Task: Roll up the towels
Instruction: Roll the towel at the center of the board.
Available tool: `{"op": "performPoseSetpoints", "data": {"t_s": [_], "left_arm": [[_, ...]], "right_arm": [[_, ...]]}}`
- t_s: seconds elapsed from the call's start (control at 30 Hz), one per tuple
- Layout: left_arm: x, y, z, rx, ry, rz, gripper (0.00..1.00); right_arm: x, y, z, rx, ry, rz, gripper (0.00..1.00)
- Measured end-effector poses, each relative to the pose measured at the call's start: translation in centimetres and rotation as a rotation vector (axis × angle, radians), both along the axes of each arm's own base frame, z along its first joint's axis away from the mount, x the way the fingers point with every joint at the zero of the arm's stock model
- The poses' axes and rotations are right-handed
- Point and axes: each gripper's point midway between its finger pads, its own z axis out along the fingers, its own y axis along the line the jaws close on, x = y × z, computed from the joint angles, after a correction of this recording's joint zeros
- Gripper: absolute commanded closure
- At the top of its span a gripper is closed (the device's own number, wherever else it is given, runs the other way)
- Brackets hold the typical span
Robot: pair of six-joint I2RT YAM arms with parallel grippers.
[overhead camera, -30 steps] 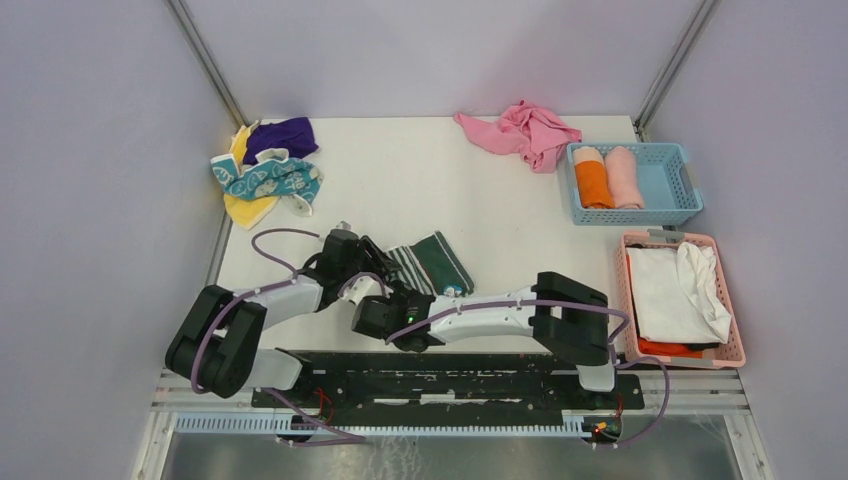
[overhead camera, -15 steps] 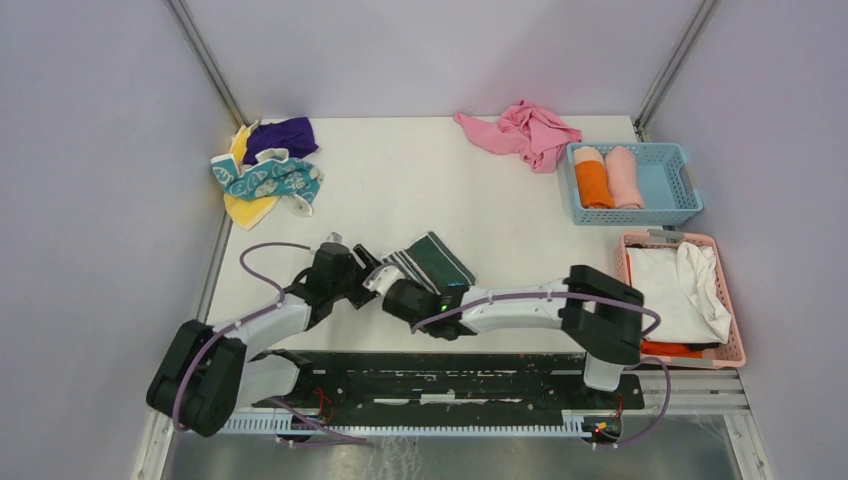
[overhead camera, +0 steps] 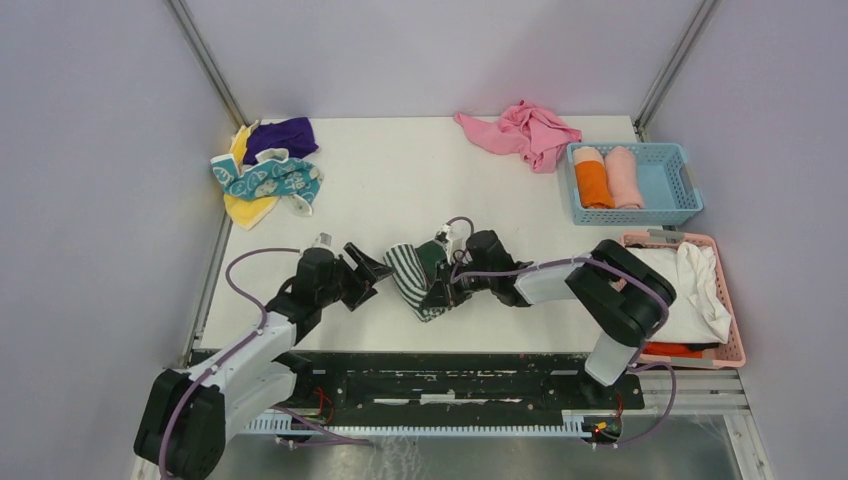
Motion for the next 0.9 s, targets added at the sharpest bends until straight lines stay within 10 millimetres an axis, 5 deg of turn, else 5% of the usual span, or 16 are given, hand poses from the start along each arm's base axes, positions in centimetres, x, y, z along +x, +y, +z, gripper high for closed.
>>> {"op": "performPoseSetpoints", "data": {"t_s": [0.27,0.6,0.9], "left_arm": [[0.5,-1.6,-2.0,-0.028,0.106,-0.05,0.15],[5.9,-4.5,0.2,-0.068,0.066,-0.085,0.15],[6.6,-5.5,-4.0,0.032,0.214,-0.111,0.34]], "right_arm": [[0.8,-0.9,-0.5,0.222,0.3,-0.018,0.96],[0.9,-2.5,-0.9,0.179,0.38,-0.011,0.97],[0.7,-3.0,-1.0,0.124,0.381,0.005,0.97]]}}
